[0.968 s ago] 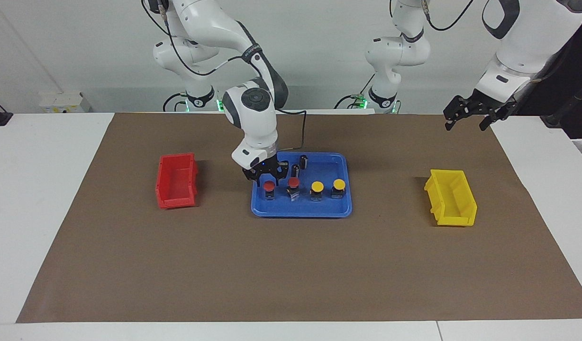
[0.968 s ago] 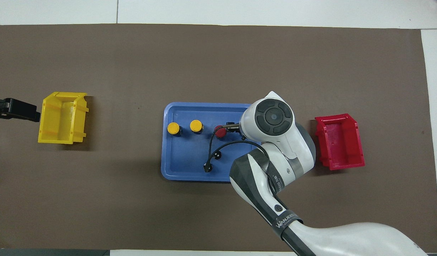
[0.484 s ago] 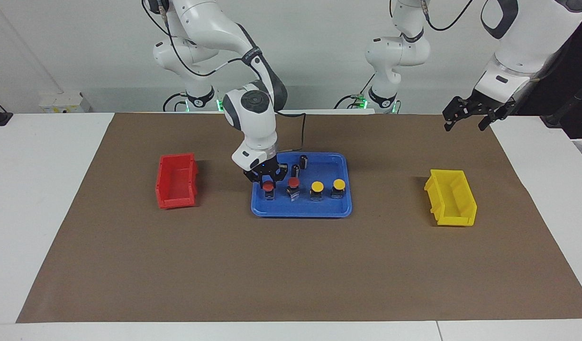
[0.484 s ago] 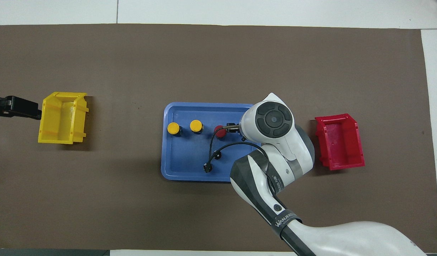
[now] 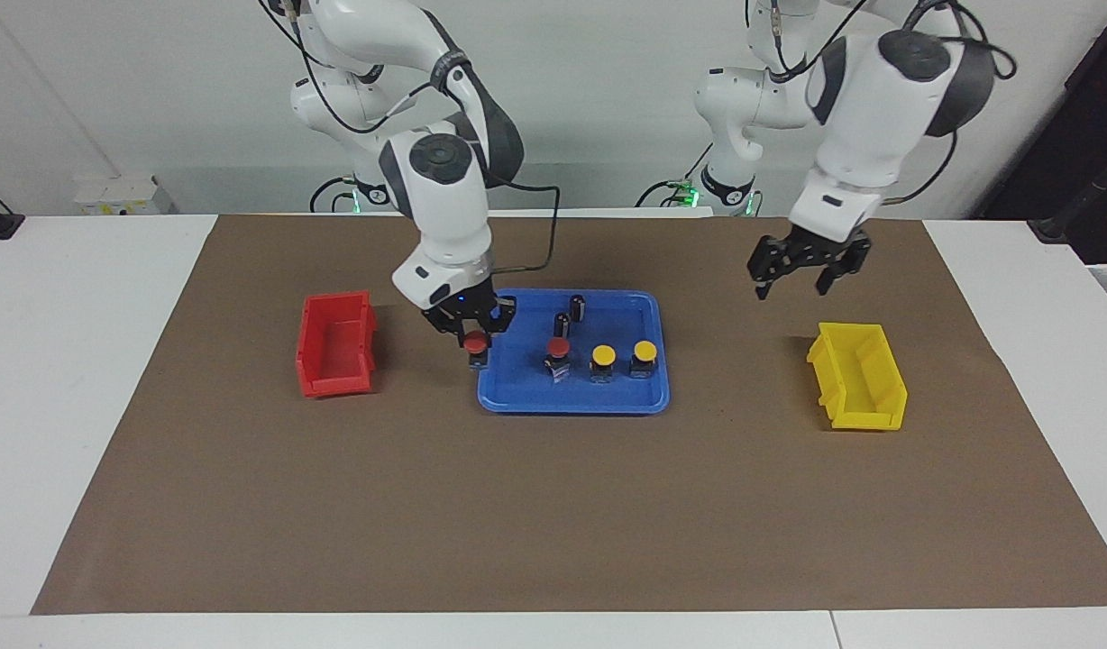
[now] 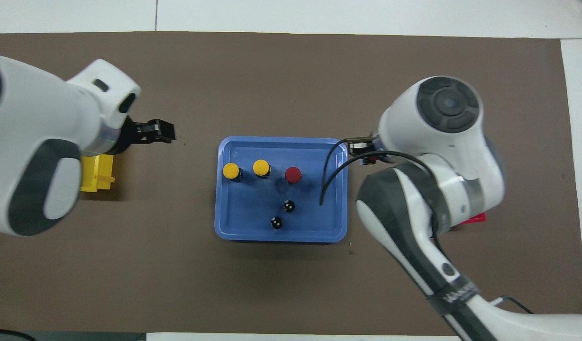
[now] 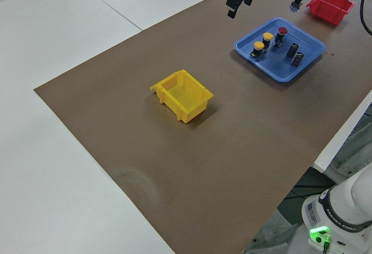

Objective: Sort red and yellow buttons by color
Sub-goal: 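Carry the red button to the red bin while the left gripper grasps a yellow button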

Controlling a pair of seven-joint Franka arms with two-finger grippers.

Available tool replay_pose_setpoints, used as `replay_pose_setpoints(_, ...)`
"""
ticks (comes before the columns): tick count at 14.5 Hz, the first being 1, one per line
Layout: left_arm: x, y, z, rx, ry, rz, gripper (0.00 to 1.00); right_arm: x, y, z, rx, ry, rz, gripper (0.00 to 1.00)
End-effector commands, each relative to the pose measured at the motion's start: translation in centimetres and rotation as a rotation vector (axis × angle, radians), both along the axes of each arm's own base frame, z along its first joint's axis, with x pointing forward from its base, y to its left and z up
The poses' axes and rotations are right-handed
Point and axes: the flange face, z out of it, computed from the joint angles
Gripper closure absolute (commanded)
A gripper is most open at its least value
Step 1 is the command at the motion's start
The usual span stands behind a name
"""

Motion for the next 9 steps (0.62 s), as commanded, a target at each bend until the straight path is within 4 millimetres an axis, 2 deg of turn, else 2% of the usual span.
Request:
replay_pose_setpoints(1, 0.1, -3.7, -5.2, -0.004, 0.016, 0.030, 0.15, -2.3, -9.3, 0.1, 0.037, 0.024, 0.068, 0.73)
replay_pose_setpoints(3, -1.3, -5.2, -8.4, -0.012, 0.008, 0.039, 0.18, -3.3, -14.1, -1.6, 0.070, 0.033, 0.079, 0.73)
replay_pose_setpoints(4, -2.2, -5.9, -9.8, -0.011, 0.011, 0.032, 0.18, -4.0, -15.2, -2.7, 0.068, 0.021, 0.094, 0.73)
replay_pose_setpoints(6, -3.3, -7.3, -11.8, -0.007, 0.021, 0.026, 0.18, -5.7, -16.4, -4.4, 0.066, 0.010, 0.105, 0.73)
replay_pose_setpoints(8, -3.5, -7.4, -12.4, -0.006, 0.023, 0.027, 0.18, -6.7, -17.2, -5.6, 0.064, -0.001, 0.121, 0.73)
replay_pose_setpoints(9, -4.2, -8.1, -12.5, -0.006, 0.025, 0.023, 0.18, -7.0, -17.5, -6.0, 0.061, -0.016, 0.115, 0.72)
